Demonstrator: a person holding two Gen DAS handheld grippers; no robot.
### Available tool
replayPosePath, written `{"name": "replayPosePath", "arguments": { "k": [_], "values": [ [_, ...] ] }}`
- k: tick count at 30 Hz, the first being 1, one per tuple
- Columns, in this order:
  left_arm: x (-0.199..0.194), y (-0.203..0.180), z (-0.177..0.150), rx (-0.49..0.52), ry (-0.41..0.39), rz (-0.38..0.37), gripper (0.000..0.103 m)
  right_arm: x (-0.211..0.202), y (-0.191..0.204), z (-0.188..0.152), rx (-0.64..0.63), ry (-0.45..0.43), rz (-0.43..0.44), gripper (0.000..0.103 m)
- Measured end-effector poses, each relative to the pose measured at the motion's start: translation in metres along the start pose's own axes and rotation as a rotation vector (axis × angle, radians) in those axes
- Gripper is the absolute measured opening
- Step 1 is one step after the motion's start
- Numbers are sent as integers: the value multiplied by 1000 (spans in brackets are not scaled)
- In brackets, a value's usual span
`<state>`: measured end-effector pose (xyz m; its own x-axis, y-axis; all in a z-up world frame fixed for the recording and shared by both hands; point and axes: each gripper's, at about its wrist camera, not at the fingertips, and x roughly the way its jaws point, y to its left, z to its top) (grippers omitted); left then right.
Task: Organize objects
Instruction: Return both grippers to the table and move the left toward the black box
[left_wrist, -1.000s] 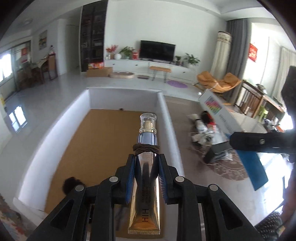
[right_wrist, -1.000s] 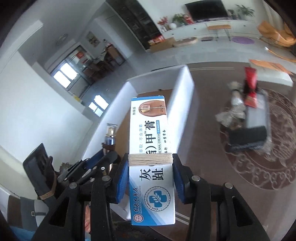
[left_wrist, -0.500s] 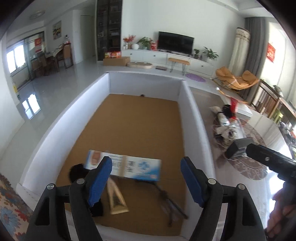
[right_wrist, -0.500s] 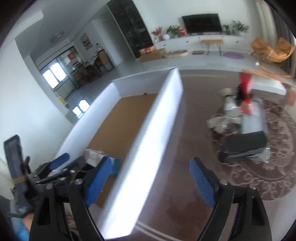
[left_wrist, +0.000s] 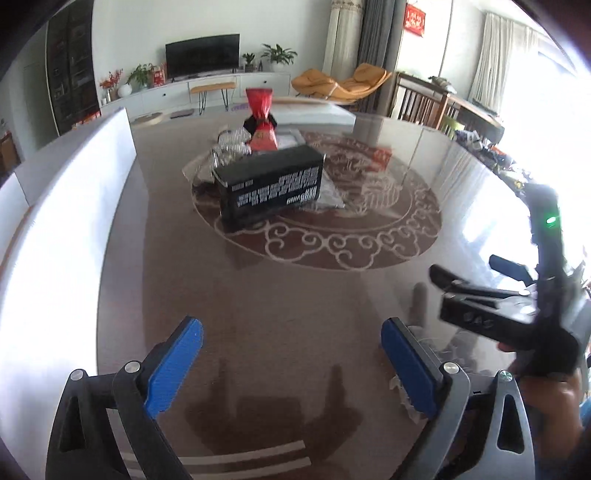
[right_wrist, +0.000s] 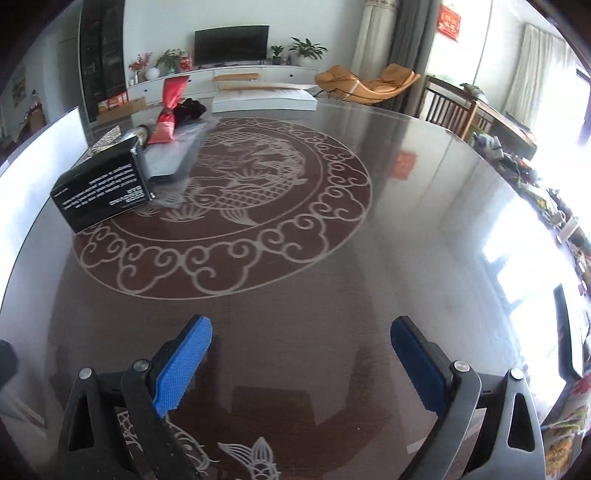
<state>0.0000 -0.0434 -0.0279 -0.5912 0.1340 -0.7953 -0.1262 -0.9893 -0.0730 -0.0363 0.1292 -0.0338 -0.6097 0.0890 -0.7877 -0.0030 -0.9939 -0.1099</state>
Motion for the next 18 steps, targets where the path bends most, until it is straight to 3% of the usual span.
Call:
{"name": "replayPosePath", "arguments": {
  "k": [2, 5, 11, 14, 18],
  "values": [
    [20, 2, -5, -7, 44, 17, 98, 0, -10, -2, 35, 17, -5, 98],
    [24, -1, -12, 41, 29, 69, 99, 5, -18, -2, 87, 43, 19, 98],
    [25, -2, -5, 37, 57, 92, 101, 10, -21, -2, 113, 58, 41, 103],
    [9, 16, 24, -35, -32, 157, 101, 9, -17, -2, 110, 55, 42, 103],
    [-17, 52, 78, -277, -210, 182, 101, 10, -14, -2, 95, 53, 53, 103]
  ]
}}
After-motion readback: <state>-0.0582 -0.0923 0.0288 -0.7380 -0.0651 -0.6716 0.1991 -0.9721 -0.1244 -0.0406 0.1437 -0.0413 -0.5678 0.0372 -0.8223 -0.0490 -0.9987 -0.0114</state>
